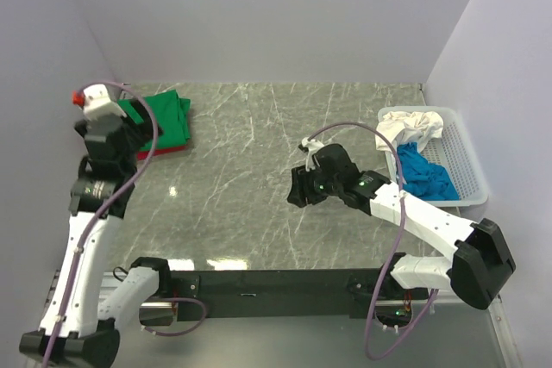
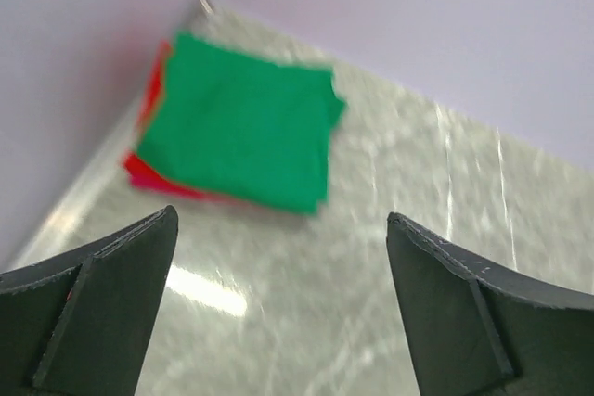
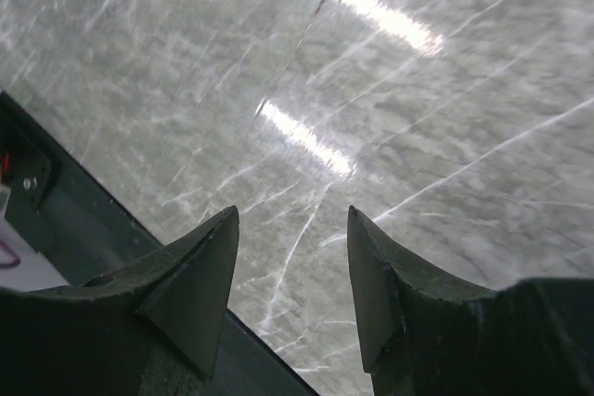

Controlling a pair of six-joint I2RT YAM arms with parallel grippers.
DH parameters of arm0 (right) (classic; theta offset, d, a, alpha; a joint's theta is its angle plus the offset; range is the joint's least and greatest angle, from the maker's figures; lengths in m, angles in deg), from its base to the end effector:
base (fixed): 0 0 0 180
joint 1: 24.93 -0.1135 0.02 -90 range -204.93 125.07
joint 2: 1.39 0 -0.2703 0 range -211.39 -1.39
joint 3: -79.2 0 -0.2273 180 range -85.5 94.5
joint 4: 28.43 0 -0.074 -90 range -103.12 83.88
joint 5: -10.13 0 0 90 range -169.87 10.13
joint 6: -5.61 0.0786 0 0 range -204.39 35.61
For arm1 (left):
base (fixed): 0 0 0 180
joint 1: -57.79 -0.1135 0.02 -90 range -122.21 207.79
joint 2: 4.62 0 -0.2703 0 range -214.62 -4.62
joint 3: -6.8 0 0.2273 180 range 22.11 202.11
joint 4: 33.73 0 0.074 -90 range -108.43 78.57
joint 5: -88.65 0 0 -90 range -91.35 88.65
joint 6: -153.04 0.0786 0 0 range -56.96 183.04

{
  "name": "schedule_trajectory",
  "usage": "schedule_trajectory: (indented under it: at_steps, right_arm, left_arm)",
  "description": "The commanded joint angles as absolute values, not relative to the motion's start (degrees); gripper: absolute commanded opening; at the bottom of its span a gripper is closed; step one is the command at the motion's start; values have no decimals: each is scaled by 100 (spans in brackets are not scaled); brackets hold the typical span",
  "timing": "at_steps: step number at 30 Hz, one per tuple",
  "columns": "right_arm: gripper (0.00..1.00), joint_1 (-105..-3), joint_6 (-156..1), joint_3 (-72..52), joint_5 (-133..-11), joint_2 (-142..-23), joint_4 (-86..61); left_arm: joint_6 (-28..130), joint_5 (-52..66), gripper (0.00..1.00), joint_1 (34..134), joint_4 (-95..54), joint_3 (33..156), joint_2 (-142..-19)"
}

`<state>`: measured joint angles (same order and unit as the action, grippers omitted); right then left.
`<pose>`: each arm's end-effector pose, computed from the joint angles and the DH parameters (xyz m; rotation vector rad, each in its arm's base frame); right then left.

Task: Fold and stack the t-shirts
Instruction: Neatly place the folded tshirt to the corner

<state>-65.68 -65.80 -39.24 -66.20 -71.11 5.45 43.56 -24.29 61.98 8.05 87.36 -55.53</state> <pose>0.1871 0.1857 0.2341 -0.5897 2.3423 0.7823 0.1919 0.0167 0.4050 -0.5150 1.6891 0.0573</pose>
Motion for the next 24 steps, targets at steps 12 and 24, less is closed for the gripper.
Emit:
schedule_trajectory:
  at_steps: [12,24]
  right_arm:
    - [58,-6606,-6180,-3338,-8198,-6801,384]
    - [58,-6597,-5784,-3267,-8479,-6889,314]
  left_arm:
    - [3149,-1779,99,8222,794,7124,-4830]
    - [3351,-1304,99,8311,864,7071,-4733]
